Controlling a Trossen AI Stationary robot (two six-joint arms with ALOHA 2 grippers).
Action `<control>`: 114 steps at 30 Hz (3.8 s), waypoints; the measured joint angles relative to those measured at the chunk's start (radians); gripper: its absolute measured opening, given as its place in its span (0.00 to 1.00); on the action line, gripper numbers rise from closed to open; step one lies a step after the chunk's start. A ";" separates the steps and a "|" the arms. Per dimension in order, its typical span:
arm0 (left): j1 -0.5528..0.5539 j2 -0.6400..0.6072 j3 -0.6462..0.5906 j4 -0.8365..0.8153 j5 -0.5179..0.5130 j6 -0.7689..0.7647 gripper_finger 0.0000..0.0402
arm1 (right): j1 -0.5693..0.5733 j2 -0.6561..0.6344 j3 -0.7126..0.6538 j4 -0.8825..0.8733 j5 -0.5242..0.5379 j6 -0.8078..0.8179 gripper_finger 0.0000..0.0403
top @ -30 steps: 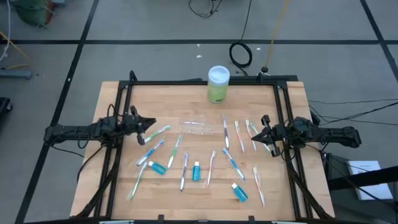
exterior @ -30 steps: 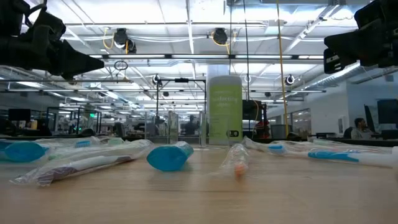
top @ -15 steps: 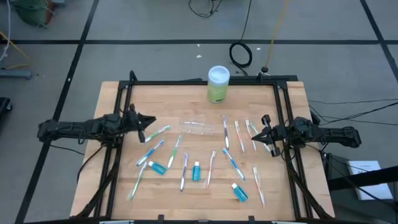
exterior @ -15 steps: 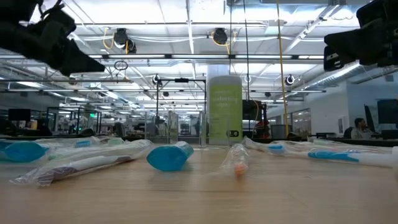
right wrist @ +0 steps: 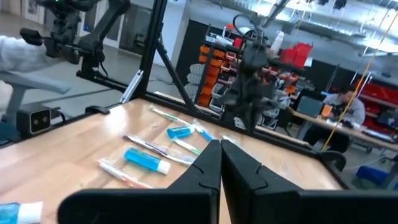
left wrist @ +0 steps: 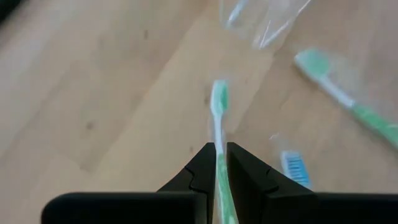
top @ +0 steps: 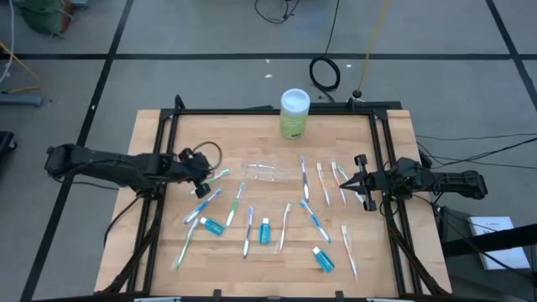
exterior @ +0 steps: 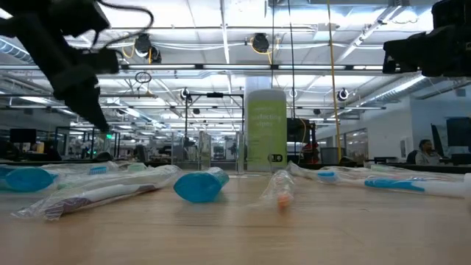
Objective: Pick & Place toothbrushing station
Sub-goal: Put the green toothbrush into the transparent organizer
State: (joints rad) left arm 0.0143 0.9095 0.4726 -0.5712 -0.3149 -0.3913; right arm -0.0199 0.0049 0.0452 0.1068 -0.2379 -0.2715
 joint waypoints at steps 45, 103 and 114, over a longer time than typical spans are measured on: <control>0.033 0.155 -0.002 0.428 0.040 0.172 0.12 | 0.000 0.000 0.000 0.068 0.000 0.258 0.00; 0.195 0.164 0.067 0.295 0.052 0.173 0.02 | -0.178 1.037 0.274 0.345 0.216 0.533 0.00; 0.189 0.086 0.074 0.950 0.159 0.322 0.01 | -0.178 1.044 0.275 0.562 0.282 0.352 0.00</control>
State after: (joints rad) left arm 0.2033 0.9960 0.5465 0.3793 -0.1560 -0.0690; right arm -0.1974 1.0485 0.3206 0.6686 0.0446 0.0803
